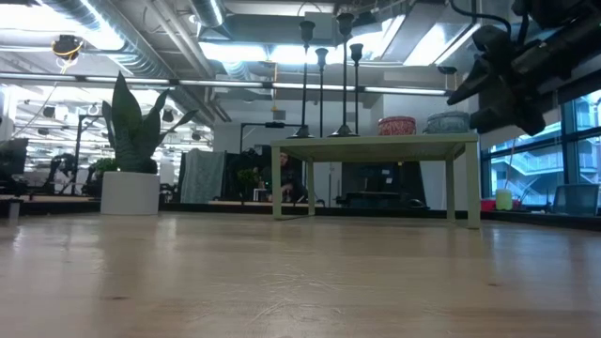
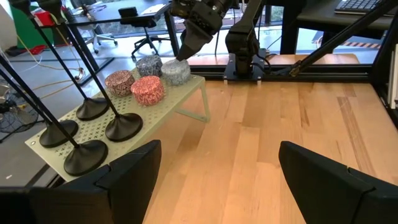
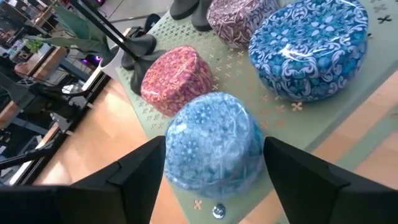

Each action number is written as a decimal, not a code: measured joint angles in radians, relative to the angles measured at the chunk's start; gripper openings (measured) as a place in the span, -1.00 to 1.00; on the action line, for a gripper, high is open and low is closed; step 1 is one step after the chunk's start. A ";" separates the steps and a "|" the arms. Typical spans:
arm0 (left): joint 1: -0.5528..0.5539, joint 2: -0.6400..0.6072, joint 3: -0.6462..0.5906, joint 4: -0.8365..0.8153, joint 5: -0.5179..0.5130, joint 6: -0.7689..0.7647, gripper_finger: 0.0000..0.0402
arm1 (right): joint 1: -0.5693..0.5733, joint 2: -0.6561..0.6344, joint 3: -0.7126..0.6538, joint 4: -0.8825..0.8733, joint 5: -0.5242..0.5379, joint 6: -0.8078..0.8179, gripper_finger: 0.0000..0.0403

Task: Pick & Place candle stick holders
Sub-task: Put the light blue scented candle on the shelf, then return to Home Position

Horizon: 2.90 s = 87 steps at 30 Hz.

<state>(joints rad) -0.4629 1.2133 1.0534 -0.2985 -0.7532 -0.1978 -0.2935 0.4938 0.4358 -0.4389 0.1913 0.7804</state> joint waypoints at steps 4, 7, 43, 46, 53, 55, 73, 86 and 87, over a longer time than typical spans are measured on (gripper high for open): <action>0.000 0.000 0.000 0.000 0.000 0.000 0.61 | 0.000 0.000 0.000 -0.015 0.000 0.000 0.37; 0.000 0.000 0.000 0.000 0.000 0.000 0.61 | 0.000 0.000 0.000 -0.015 0.000 -0.003 0.37; 0.000 0.000 0.000 0.000 0.000 0.000 0.61 | 0.042 -0.091 0.348 -0.152 -0.498 -0.044 0.35; 0.000 0.000 0.000 0.000 0.000 0.000 0.61 | 0.042 -0.091 0.348 -0.010 -0.557 -0.125 0.28; 0.000 0.000 0.000 0.000 -0.001 0.001 0.61 | 0.042 -0.063 0.348 0.046 -0.570 -0.209 -0.03; 0.005 0.000 0.000 0.011 -0.012 0.018 0.61 | 0.042 -0.049 0.348 0.060 -0.570 -0.232 -0.16; -0.029 -0.423 0.046 -0.207 -0.075 -0.052 0.61 | 0.042 -0.005 0.441 0.029 -0.473 -0.506 -0.96; 0.009 -0.709 -0.374 -0.039 0.431 0.221 0.61 | 0.042 0.034 0.372 0.040 -0.456 -0.684 -0.95; 0.016 -0.732 -0.400 -0.032 0.412 0.222 0.61 | 0.042 0.032 0.350 0.074 -0.468 -0.678 -0.96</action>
<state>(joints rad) -0.4469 0.4817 0.6539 -0.3304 -0.3413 0.0247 -0.2516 0.5253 0.7860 -0.3648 -0.2763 0.1023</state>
